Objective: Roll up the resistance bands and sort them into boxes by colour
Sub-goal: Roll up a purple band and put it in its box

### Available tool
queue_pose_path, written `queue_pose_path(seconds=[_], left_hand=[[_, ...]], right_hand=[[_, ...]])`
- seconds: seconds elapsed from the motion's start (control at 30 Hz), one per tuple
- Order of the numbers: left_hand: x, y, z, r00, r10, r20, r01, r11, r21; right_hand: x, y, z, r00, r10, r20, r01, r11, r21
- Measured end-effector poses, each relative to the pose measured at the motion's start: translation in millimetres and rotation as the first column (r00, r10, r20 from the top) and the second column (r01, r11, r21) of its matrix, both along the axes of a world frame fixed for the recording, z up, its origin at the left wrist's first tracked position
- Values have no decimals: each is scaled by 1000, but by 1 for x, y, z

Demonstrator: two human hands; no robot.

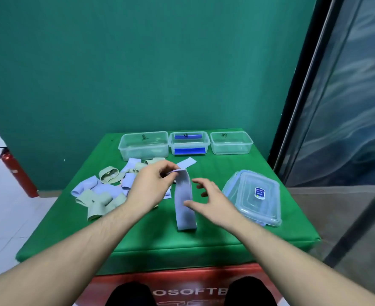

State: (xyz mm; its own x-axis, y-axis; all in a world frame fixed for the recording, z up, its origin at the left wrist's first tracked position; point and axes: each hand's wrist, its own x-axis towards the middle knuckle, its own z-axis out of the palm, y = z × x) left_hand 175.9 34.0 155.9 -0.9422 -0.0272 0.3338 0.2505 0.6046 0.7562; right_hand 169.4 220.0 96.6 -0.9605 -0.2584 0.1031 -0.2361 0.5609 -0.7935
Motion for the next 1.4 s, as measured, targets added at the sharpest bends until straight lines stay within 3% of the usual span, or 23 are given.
queue_pose_path(seconds=[0.2, 0.43, 0.53, 0.77, 1.03, 1.2, 1.4], left_hand=[[18, 11, 33, 988, -90, -126, 94, 995, 22], [9, 18, 50, 993, -94, -76, 112, 952, 284], [3, 22, 46, 990, -133, -48, 141, 939, 315], [-29, 32, 8, 984, -168, 65, 122, 888, 443], [-89, 40, -68, 937, -125, 326, -46, 881, 471], [-126, 43, -118, 889, -111, 444, -68, 927, 368], [-149, 51, -159, 902, -161, 402, 84, 976, 203]], right_hand=[[0, -5, 24, 999, -11, 34, 20, 962, -274], [4, -5, 47, 997, 62, 42, -34, 875, -483], [-2, -7, 47, 1000, -13, 9, 16, 879, -477], [-39, -4, 11, 979, -124, 160, 184, 876, -446], [-98, 0, -45, 941, -234, 245, 303, 905, -298], [-138, -1, -69, 928, -253, 273, 312, 929, -198], [-181, 3, -87, 914, -219, 343, 275, 954, -122]])
